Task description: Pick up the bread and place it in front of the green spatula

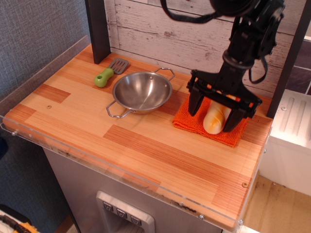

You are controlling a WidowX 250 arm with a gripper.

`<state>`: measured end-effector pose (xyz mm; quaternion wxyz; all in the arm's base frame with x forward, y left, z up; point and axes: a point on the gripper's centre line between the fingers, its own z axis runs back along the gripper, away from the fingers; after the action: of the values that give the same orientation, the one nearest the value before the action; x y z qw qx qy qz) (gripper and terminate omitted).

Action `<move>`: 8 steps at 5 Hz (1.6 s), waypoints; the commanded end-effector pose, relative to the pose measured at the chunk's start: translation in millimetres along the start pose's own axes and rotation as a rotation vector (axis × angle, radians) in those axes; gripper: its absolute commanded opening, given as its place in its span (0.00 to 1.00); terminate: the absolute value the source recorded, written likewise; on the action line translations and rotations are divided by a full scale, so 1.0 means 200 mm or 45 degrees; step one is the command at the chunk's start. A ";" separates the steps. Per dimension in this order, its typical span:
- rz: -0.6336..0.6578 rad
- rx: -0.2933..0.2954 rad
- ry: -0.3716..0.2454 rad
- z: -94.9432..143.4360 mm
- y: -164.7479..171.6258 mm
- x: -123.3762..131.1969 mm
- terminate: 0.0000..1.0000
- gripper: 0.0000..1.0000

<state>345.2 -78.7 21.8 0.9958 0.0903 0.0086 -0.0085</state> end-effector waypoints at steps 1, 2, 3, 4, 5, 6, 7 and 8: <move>-0.025 -0.035 -0.049 0.03 -0.02 0.03 0.00 0.00; -0.027 -0.048 -0.069 0.08 -0.02 0.03 0.00 0.00; -0.024 -0.071 -0.123 0.17 -0.02 0.02 0.00 0.00; -0.049 -0.125 -0.249 0.33 0.06 -0.05 0.00 0.00; -0.042 -0.152 -0.329 0.46 0.24 -0.19 0.00 0.00; -0.099 -0.135 -0.298 0.43 0.48 -0.36 0.00 0.00; -0.210 -0.185 -0.197 0.30 0.72 -0.46 0.00 0.00; -0.123 -0.172 -0.090 0.18 0.94 -0.60 0.00 0.00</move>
<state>225.7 98.7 84.8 0.9981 0.0148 -0.0090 -0.0598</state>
